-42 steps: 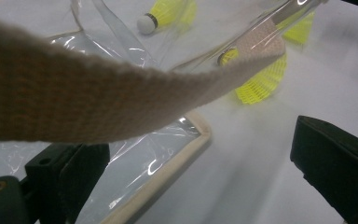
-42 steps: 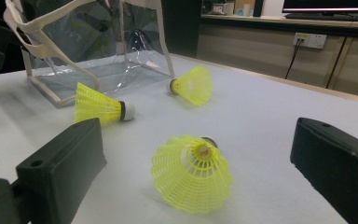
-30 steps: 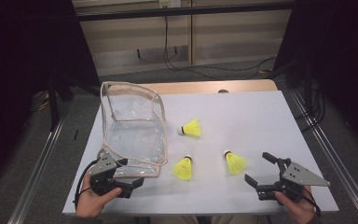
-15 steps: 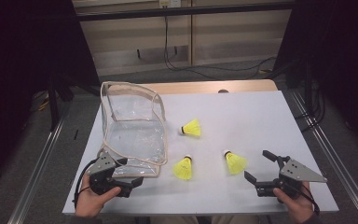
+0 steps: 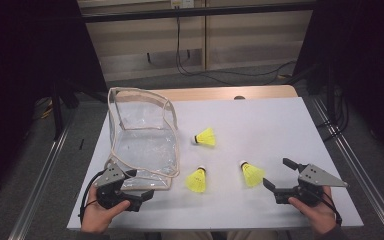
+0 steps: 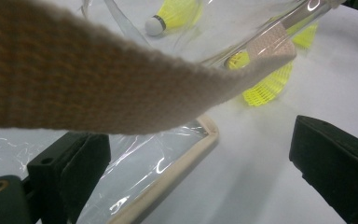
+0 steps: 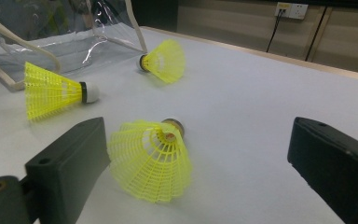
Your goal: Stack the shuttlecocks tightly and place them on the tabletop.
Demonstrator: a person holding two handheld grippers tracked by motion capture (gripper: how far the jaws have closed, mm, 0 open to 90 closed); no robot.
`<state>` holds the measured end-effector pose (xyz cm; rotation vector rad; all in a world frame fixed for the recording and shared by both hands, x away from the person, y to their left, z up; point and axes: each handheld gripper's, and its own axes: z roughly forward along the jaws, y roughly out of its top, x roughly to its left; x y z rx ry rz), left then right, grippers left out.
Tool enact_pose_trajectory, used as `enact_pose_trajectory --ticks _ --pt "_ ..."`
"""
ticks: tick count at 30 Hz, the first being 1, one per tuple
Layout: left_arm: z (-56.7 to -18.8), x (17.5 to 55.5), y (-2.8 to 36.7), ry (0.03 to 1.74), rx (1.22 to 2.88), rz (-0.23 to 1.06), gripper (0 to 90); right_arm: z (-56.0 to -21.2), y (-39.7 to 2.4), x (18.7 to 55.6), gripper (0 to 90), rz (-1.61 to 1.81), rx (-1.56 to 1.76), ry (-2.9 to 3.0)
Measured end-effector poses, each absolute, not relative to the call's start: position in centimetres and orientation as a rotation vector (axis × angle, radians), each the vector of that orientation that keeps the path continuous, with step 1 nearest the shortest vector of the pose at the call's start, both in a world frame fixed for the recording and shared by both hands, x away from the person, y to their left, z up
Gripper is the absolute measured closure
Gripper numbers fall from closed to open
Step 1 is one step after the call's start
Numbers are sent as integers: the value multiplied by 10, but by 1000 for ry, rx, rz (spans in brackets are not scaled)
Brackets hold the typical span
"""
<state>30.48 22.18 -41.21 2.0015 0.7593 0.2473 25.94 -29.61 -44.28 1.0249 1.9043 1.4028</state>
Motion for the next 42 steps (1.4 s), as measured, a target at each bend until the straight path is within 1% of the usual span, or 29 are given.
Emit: enact_pose_trajectory --ticks 2,5,9,12,17,18,22,25,28,30,42 --pt "-412 305 221 762 1999 247 51 -443 -296 261 61 1388 1039 1906" --pt "-412 304 221 762 1998 245 47 -443 -297 263 106 1378 1061 1918" --pt "-412 304 221 762 2000 245 43 -443 -298 264 183 1375 1071 1930" --pt "-413 304 220 763 2001 246 39 -442 -297 265 264 1382 1073 1939" --pt "-413 304 220 760 2000 246 39 -442 -297 265 375 1395 1079 1954" --pt "-413 304 220 761 2000 246 39 -441 -297 265 410 1399 1081 1957" --pt "-413 304 220 761 2000 247 37 -439 -296 263 601 1442 1062 1975" --pt "-413 304 220 761 2002 248 37 -437 -295 262 708 1476 1063 1997" --pt "-413 304 220 761 2002 248 37 -435 -293 261 852 1495 1049 2040" --pt "-413 304 220 762 2002 247 37 -435 -292 260 900 1495 1048 2059" --pt "-413 304 219 762 2002 250 34 -440 -278 266 900 1399 1053 2195"
